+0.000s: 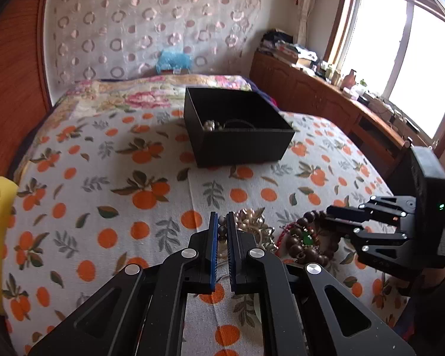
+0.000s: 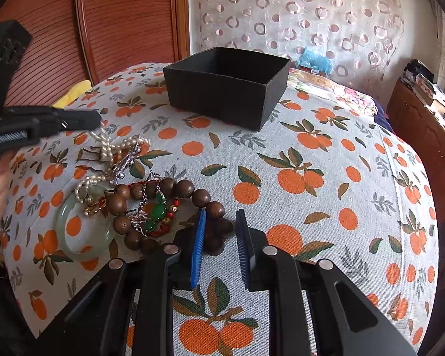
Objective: Organize jewelry
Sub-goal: 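Grasp a second pearl necklace from the pile with the left gripper, then lift the pearls toward the box with the left gripper while the right gripper grasps the wooden bead bracelet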
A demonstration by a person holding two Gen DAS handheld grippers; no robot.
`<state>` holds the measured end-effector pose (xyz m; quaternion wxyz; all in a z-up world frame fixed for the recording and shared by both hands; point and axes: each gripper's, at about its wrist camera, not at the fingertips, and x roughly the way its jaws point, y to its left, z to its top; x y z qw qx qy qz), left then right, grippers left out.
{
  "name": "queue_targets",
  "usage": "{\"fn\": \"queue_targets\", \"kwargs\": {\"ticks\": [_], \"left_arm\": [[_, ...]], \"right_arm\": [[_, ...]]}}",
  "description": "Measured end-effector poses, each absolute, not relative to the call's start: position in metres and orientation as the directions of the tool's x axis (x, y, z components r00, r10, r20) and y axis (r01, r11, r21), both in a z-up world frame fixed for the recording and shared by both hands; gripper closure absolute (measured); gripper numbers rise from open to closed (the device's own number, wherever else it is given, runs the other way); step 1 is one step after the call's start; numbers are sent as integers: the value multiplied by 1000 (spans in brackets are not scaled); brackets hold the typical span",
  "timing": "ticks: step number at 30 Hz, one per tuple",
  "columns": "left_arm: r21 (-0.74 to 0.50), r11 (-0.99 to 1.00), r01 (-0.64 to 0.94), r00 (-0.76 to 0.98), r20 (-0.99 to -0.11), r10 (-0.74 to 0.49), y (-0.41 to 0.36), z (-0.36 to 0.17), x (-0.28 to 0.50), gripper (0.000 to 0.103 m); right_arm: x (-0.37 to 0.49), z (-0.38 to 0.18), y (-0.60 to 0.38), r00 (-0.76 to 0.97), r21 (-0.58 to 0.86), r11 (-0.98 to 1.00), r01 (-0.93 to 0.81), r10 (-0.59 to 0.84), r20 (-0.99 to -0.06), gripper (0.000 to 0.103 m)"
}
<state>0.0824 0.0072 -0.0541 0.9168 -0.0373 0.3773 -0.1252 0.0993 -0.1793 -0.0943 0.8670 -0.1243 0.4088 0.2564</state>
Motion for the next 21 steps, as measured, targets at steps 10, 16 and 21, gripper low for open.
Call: {"fn": "queue_targets", "kwargs": {"ticks": [10,16,21], "left_arm": [[-133,970,202,766,-596,-241,9,-13,64,98],[-131,970,203,797,-553,-241,12,6,54,98],[-124,970,209,817,-523,-243,14,21,46,98]], "right_arm": [[99,-95,-179,535,-6,838,-546,343,-773,82],[99,-95,-179,534,-6,838,-546,343,-772,82],[99,-95,-180,534,-6,838,-546,343,-772,81]]}}
